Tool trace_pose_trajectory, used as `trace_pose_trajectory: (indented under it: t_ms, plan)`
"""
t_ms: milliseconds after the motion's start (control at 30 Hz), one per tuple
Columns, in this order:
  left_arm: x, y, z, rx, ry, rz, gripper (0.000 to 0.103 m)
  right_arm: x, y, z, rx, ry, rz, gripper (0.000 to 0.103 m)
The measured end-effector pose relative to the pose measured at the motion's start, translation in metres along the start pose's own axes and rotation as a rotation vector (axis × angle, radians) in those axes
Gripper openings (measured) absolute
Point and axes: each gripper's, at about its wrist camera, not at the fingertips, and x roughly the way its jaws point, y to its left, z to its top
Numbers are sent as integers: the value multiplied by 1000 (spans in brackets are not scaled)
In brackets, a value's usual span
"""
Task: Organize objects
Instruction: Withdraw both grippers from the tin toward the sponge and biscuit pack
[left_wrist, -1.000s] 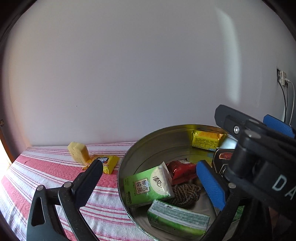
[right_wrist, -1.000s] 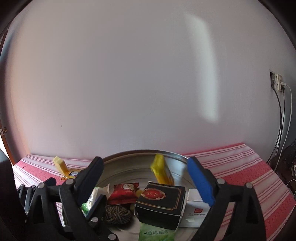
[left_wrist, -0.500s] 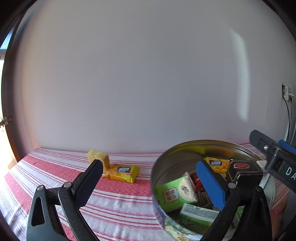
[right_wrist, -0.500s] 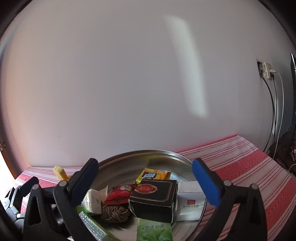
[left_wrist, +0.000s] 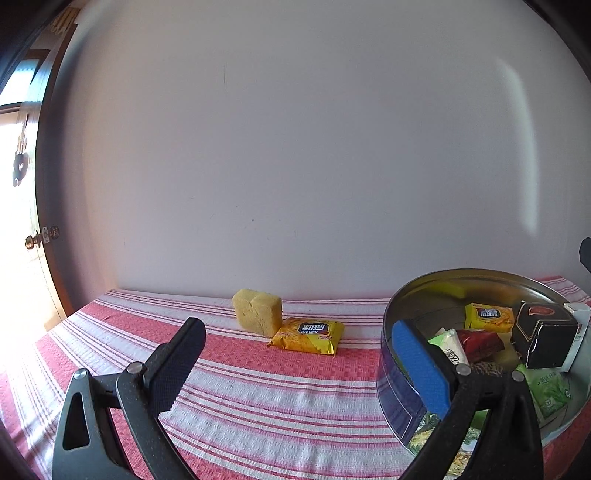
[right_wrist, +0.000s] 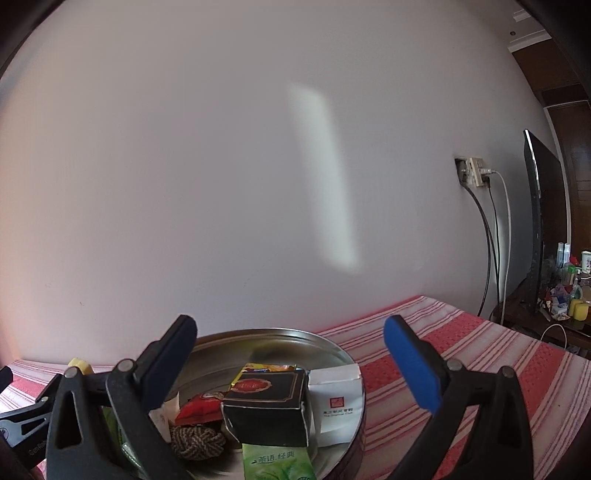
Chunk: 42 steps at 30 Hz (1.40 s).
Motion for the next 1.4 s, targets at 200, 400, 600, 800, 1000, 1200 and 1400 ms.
trace_pose_trajectory:
  t_ms: [200,400,600,800,1000,1200,1400]
  plan:
    - [-3,2,2,5,-6,-10,102,-14,9,-7,-29,-4,-15,103]
    - [-7,7,0,-18,-5,-28,102,-27,13,-4,-14,-10,-37,103]
    - [-10,15,0,-49,1,-34,102,-39,19,-5,11,-4,-38,103]
    - [-13,25,-2,-33,4,-27,102,-45,32,-9,17,26,-5,103]
    - [-13,53,-4,-34,-4,17,102,-44,57,-14,-5,60,34,103]
    - [0,93,-6,-62,22,57,102,-41,90,-22,-1,84,92,103]
    - [16,134,-7,-79,37,132,102,-38,137,-31,-53,101,167,103]
